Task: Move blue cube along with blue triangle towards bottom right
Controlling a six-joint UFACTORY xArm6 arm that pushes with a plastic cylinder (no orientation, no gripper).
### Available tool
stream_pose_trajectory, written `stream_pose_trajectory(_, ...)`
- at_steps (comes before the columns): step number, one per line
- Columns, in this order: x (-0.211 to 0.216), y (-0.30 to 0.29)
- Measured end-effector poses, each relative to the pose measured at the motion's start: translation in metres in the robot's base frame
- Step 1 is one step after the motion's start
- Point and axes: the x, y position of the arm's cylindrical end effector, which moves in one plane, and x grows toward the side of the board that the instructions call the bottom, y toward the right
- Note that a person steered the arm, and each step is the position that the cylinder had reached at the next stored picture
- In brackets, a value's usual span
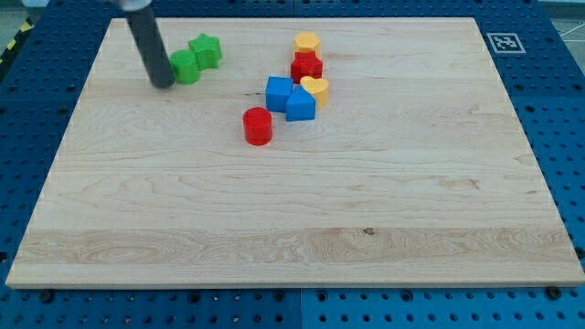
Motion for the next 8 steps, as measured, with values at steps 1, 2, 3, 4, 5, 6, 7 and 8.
stream_pose_trajectory(1,-0.013,-0.001)
stream_pose_trajectory(2,-0.013,-0.001)
stream_pose_trajectory(3,0.019,0.0)
stream_pose_trajectory(4,0.031,0.035)
stream_pose_trajectory(5,0.028,0.045)
stream_pose_trajectory(6,0.0,0.062)
stream_pose_trajectory(7,0.005,0.069)
stream_pose_trajectory(8,0.02,0.086)
